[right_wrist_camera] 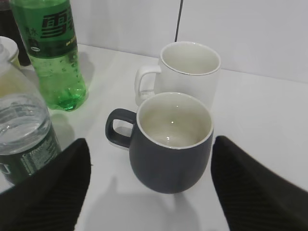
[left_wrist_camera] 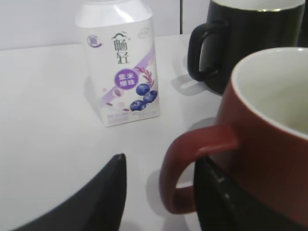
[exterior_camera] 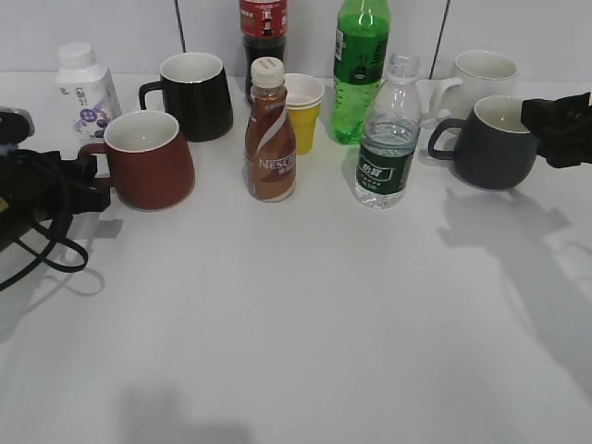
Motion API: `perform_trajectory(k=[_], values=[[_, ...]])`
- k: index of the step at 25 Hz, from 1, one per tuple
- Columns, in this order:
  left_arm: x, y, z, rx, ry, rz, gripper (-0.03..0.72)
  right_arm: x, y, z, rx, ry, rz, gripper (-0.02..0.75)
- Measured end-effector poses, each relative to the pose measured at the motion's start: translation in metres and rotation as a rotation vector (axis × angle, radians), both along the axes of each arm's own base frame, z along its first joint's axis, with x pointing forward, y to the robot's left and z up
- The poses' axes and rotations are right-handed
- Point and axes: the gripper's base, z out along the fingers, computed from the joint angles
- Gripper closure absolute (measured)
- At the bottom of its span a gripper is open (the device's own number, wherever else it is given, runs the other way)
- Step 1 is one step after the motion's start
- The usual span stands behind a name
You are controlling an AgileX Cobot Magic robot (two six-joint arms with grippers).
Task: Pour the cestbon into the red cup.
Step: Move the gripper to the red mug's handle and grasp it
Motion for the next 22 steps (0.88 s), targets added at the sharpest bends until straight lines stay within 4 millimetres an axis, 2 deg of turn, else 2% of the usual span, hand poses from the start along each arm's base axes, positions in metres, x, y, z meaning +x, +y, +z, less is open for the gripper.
perform_trajectory(k=[9, 16, 22], values=[[0.012, 0.005, -0.012, 0.042, 0.029, -0.046, 0.344, 0.001, 0.0, -0.002, -0.002, 0.007, 0.0, 0.152], [0.025, 0.001, -0.008, 0.044, -0.004, -0.065, 0.363, 0.001, 0.0, -0.002, -0.001, 0.008, 0.0, 0.152], [0.038, -0.003, -0.019, 0.05, 0.011, -0.075, 0.386, 0.001, 0.001, -0.002, -0.009, 0.007, 0.006, 0.152]])
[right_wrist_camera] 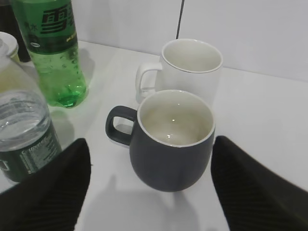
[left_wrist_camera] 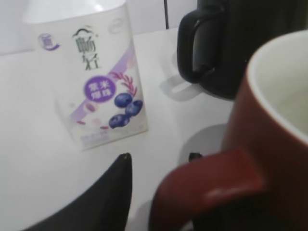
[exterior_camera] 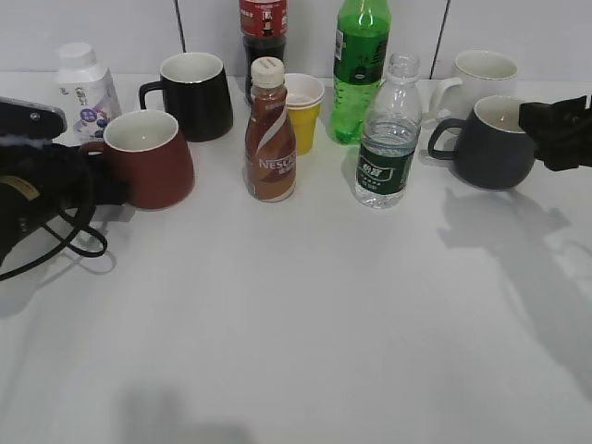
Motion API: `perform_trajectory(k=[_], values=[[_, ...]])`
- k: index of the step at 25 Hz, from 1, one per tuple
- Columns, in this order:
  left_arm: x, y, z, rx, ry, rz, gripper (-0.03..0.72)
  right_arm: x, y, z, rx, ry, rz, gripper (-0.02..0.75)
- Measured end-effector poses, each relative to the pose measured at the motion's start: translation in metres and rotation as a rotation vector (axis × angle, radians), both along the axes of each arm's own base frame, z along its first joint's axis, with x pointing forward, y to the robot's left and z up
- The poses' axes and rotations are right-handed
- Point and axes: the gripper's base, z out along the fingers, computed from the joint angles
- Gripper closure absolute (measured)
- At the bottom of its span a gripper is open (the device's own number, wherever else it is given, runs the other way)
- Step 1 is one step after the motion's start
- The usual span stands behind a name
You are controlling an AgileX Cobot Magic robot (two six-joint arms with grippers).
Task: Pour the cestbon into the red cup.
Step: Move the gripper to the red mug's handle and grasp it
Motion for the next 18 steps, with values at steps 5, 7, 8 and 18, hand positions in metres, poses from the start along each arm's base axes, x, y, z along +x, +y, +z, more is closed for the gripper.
perform_trajectory(k=[5, 7, 8, 18], values=[[0.012, -0.004, -0.001, 0.004, -0.018, -0.018, 0.398, 0.0, 0.0, 0.0, -0.003, -0.001, 0.003, 0.152], [0.016, -0.005, -0.002, 0.006, -0.023, -0.027, 0.44, 0.0, 0.0, 0.0, -0.003, -0.001, 0.003, 0.152], [0.018, -0.006, -0.003, 0.007, -0.022, -0.03, 0.482, 0.0, 0.0, 0.0, -0.003, -0.001, 0.003, 0.152], [0.02, -0.007, 0.003, 0.014, -0.037, -0.038, 0.614, -0.004, 0.022, -0.003, -0.037, 0.002, 0.137, 0.174]])
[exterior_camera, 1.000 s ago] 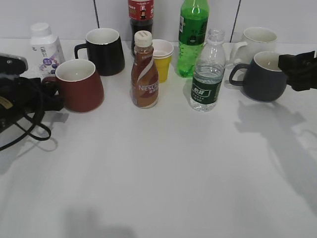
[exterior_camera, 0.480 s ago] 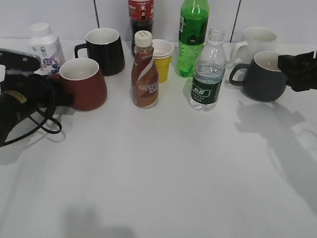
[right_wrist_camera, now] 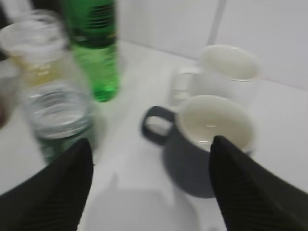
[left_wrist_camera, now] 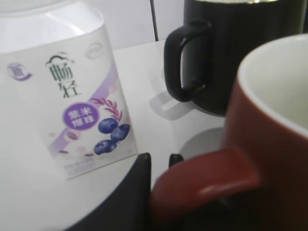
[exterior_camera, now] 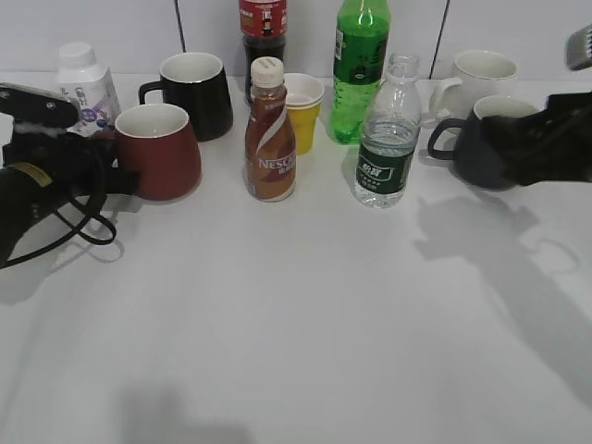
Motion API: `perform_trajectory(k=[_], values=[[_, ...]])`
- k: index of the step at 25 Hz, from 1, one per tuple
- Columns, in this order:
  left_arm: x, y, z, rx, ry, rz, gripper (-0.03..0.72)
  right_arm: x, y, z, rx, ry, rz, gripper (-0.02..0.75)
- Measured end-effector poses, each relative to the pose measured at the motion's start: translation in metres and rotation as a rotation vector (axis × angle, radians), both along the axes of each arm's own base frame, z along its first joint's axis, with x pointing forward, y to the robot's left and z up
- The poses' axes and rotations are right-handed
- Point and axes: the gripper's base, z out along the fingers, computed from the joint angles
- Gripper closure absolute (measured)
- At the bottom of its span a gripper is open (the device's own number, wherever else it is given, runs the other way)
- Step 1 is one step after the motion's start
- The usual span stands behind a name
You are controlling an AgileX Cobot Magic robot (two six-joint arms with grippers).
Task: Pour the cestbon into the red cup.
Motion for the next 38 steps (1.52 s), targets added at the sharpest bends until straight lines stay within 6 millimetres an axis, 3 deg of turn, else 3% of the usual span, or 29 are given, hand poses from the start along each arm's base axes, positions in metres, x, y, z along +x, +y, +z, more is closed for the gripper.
perform_trajectory(k=[12, 21, 34, 38], values=[[-0.055, 0.011, 0.057, 0.015, 0.036, -0.009, 0.621, 0.029, 0.042, -0.047, 0.078, -0.035, 0.228, 0.148], [-0.091, -0.011, 0.103, 0.029, 0.035, -0.132, 0.621, 0.066, 0.06, -0.079, 0.08, 0.018, 0.282, 0.148], [-0.123, -0.057, 0.106, 0.089, 0.082, -0.361, 0.621, 0.109, 0.076, -0.101, 0.103, 0.023, 0.294, 0.15], [-0.13, -0.068, 0.106, 0.094, 0.079, -0.414, 0.621, 0.113, 0.078, -0.104, 0.105, 0.023, 0.292, 0.256]])
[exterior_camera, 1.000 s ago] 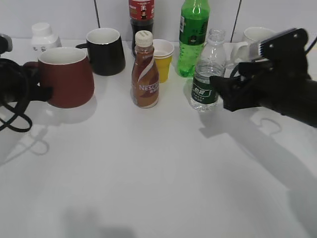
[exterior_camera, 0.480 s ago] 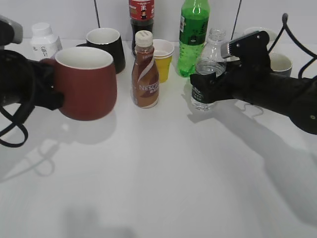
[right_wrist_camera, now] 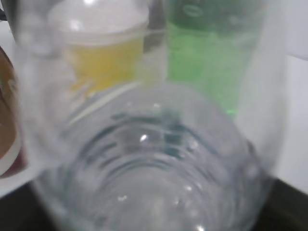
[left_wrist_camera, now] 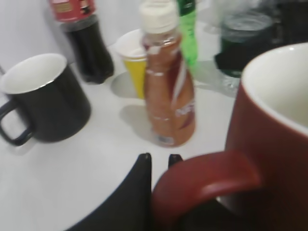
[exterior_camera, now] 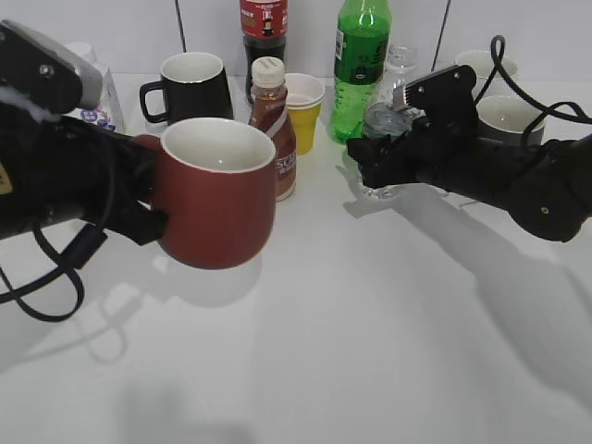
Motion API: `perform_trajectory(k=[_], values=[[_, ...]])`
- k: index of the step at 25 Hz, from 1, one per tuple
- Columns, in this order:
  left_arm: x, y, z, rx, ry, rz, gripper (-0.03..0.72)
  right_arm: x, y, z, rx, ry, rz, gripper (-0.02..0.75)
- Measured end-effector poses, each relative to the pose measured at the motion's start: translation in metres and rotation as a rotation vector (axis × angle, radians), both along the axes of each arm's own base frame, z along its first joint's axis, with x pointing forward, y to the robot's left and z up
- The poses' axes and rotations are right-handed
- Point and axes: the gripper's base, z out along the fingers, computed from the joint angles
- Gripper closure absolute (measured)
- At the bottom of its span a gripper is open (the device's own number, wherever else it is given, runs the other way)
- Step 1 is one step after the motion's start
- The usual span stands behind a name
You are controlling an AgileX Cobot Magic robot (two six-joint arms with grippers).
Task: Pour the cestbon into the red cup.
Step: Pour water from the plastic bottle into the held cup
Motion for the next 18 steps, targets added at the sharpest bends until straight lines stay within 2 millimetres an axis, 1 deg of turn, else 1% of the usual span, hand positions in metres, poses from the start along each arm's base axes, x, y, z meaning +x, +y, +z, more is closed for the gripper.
perform_trajectory(k=[3, 8, 10, 14, 18], values=[[0.001, -0.004, -0.003, 0.0, -0.005, -0.016, 0.622, 0.0, 0.0, 0.0, 0.005, -0.001, -0.005, 0.265], [0.01, -0.013, -0.022, 0.008, -0.011, -0.035, 0.622, -0.002, -0.001, 0.004, 0.006, -0.007, -0.009, 0.265], [0.015, -0.018, -0.03, 0.005, -0.04, -0.061, 0.622, -0.007, -0.003, 0.013, -0.032, -0.049, 0.005, 0.265], [0.022, -0.026, -0.048, -0.014, -0.073, -0.091, 0.622, -0.022, -0.008, 0.042, -0.17, -0.218, 0.054, 0.265], [0.029, -0.033, -0.062, -0.008, -0.071, -0.113, 0.622, -0.038, -0.009, 0.063, -0.318, -0.378, 0.154, 0.265]])
